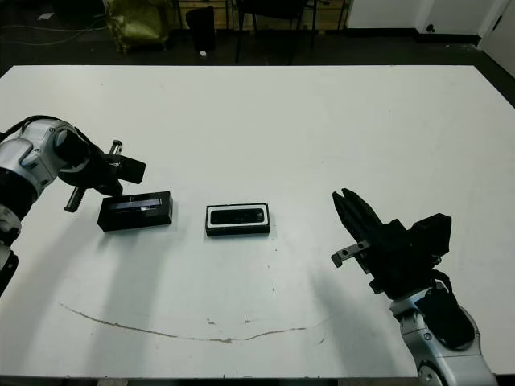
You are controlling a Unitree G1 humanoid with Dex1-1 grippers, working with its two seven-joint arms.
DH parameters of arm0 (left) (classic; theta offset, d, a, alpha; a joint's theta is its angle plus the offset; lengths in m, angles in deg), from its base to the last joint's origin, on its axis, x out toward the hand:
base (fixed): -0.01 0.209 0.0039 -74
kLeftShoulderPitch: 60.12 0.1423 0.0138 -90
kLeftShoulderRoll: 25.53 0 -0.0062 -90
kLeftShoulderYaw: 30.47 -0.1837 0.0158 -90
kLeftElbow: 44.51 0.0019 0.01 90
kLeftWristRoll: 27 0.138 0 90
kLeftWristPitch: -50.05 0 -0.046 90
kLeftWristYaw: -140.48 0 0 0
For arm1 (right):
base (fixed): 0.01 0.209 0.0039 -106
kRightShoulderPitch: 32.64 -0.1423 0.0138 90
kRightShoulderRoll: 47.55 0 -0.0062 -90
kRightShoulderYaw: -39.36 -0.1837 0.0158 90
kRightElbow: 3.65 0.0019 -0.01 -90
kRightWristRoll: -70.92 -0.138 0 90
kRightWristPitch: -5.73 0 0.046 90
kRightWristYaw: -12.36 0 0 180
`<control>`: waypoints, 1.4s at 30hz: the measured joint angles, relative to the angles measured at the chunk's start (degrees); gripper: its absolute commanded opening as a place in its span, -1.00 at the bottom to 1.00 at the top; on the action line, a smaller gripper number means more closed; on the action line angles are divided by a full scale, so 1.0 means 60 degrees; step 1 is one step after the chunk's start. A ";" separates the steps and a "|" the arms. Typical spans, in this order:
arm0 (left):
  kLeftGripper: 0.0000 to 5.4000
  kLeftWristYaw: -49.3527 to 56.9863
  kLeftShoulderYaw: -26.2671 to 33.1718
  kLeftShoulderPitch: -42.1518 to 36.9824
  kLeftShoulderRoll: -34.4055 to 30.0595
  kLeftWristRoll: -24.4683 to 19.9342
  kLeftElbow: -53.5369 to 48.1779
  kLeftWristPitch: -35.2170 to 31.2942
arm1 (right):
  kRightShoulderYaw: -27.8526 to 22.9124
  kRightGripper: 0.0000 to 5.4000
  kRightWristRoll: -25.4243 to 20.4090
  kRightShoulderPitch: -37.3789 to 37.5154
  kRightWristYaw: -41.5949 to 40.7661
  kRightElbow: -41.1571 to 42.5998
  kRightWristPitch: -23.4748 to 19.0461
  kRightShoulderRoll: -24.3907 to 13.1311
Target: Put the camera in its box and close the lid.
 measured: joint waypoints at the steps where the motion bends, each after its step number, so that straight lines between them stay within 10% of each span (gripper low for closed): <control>1: -1.00 -0.0070 0.0004 0.0057 -0.0058 -0.0018 -0.0097 -0.0082 | -0.0002 -1.00 -0.0017 0.0002 0.0000 -0.0012 -0.0001 -0.0001; 42: -1.00 -0.3323 0.0536 0.1876 -0.0936 -0.1314 -0.4370 -0.3248 | -0.0044 -1.00 -0.0296 -0.0095 -0.0057 -0.0174 0.0063 -0.0013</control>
